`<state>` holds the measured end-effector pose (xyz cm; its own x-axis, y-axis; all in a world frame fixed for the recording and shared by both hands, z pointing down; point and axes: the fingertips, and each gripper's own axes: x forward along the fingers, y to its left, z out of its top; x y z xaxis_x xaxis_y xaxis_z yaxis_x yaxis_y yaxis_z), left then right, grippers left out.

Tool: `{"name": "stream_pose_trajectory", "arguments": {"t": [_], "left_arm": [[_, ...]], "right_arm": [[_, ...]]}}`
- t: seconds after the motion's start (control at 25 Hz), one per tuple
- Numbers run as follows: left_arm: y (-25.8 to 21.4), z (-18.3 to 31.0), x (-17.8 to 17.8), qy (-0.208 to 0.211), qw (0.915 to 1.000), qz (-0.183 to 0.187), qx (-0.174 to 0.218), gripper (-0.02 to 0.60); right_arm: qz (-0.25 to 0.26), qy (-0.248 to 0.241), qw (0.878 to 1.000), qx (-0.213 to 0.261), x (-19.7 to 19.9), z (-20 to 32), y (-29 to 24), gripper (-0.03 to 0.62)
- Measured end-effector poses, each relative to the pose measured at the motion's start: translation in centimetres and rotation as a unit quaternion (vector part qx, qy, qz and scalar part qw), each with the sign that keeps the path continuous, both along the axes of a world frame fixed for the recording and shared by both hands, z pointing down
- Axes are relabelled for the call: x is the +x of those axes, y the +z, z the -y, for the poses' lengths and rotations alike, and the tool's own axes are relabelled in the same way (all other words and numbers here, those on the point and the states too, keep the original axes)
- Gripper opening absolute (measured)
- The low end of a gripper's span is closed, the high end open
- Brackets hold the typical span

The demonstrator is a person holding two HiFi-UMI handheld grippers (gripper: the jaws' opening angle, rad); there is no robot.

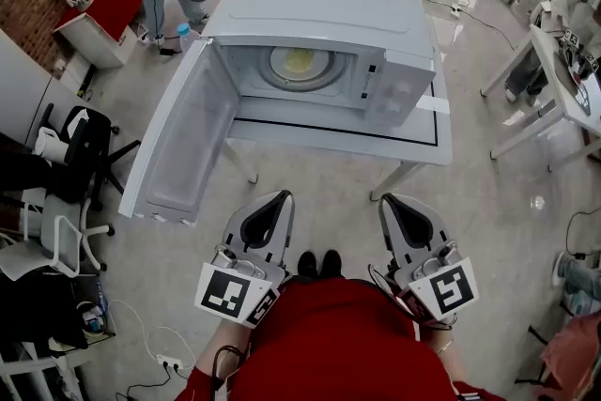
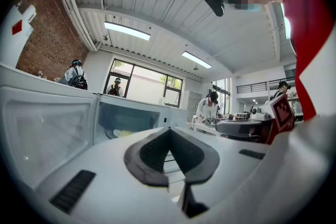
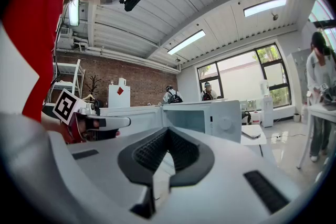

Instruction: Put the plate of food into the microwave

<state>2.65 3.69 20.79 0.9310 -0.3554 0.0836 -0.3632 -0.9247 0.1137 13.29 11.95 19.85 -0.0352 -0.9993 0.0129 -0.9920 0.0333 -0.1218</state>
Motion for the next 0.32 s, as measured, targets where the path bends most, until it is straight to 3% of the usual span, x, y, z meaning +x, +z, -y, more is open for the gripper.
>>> {"name": "stream_pose_trajectory", "arguments": {"t": [0.32], "left_arm": [[-0.02,-0.07,-0.04,-0.005,1.0,-0.003,0.0,0.008]], "right_arm": [[0.0,0.001,1.0,0.002,0.23,0.12,-0.06,0.014]]}}
